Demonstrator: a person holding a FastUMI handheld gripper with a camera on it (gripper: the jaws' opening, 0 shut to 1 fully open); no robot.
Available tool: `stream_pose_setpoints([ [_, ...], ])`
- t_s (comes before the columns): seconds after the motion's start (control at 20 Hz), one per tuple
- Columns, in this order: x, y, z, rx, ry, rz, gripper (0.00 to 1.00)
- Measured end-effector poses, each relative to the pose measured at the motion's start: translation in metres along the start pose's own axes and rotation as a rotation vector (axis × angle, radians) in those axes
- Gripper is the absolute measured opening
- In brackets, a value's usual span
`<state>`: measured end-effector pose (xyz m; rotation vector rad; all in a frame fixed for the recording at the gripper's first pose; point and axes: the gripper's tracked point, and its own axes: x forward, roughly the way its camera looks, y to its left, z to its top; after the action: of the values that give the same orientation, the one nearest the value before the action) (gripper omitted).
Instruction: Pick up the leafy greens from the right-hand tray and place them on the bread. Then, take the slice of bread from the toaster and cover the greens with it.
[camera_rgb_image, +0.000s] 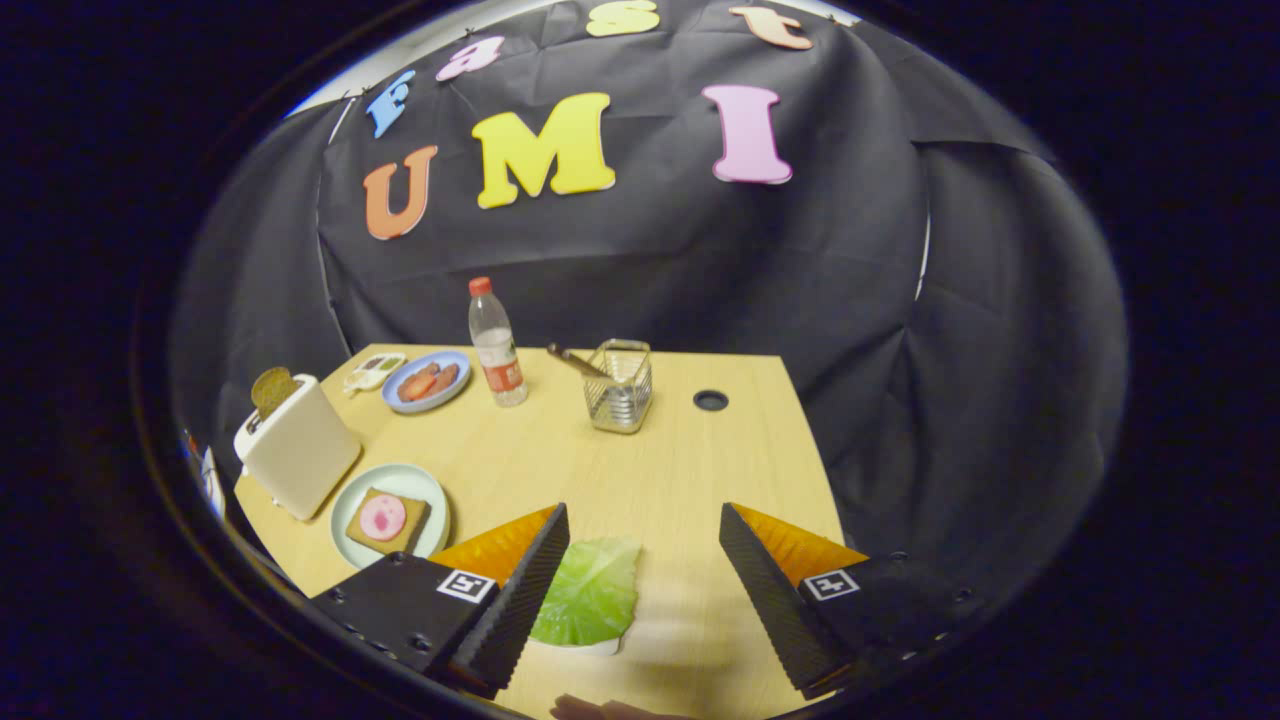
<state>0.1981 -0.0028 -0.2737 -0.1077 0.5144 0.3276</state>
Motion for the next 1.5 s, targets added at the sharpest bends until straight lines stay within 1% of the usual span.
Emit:
stream_pose_setpoints([
  [0.15,0.036,0.0,-0.029,-0.029,0.086,0.013,0.96],
  [0.3,0.062,0.005,-0.052,-0.044,0.165,0.029,0.96],
  [0.45,0.075,0.009,-0.068,-0.065,0.231,0.034,0.95],
  [0.55,0.08,0.01,-0.071,-0.078,0.253,0.024,0.92],
  [0.75,0.09,0.011,-0.077,-0.101,0.299,-0.004,0.64],
  [0.85,0.089,0.015,-0.083,-0.091,0.332,-0.001,0.63],
  [0.95,0.09,0.017,-0.084,-0.092,0.338,-0.003,0.3],
  [1.05,0.091,0.018,-0.083,-0.099,0.344,-0.015,0.24],
  [1.1,0.092,0.016,-0.081,-0.103,0.342,-0.027,0.24],
  [1.15,0.093,0.013,-0.08,-0.102,0.336,-0.051,0.14],
  [1.2,0.089,0.014,-0.078,-0.1,0.344,-0.054,0.04],
  [1.25,0.094,0.013,-0.081,-0.104,0.337,-0.06,0.04],
  [1.3,0.088,0.016,-0.078,-0.105,0.336,-0.06,0.0],
  [1.5,0.073,0.024,-0.064,-0.094,0.276,-0.052,0.0],
])
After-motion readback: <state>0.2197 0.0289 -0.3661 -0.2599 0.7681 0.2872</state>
